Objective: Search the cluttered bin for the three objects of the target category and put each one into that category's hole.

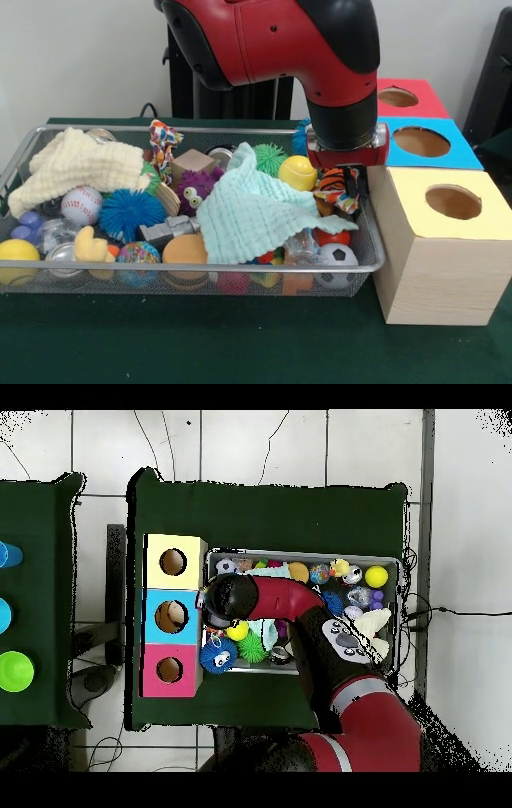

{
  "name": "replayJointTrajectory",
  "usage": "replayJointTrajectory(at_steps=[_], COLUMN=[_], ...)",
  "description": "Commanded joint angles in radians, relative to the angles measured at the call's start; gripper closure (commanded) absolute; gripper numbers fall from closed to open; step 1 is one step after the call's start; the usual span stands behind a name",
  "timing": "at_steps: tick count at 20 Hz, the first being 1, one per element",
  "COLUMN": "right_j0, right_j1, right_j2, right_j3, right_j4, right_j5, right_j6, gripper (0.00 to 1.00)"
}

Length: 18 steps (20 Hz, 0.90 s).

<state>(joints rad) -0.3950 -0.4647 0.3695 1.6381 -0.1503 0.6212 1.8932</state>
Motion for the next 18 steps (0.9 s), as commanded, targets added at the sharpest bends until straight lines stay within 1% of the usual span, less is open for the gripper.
replayJointTrajectory(at_steps=[1,4,7,11,14,18], right_j0=[0.003,0.021,0.036,0.053,0.075,0.089], right_j1=[0.174,0.139,0.105,0.062,0.036,0.024], right_j2=[0.021,-0.001,-0.015,-0.029,-0.049,-0.063], right_j3=[-0.041,-0.016,0.002,0.034,0.041,0.038], right_j4=[-0.087,-0.089,-0.08,-0.066,-0.058,-0.048], right_j5=[-0.067,-0.058,-0.028,-0.017,-0.003,0.007], right_j6=[-0.058,-0.027,-0.002,0.032,0.055,0.064], gripper=[1.0,1.0,1.0,1.0,1.0,1.0])
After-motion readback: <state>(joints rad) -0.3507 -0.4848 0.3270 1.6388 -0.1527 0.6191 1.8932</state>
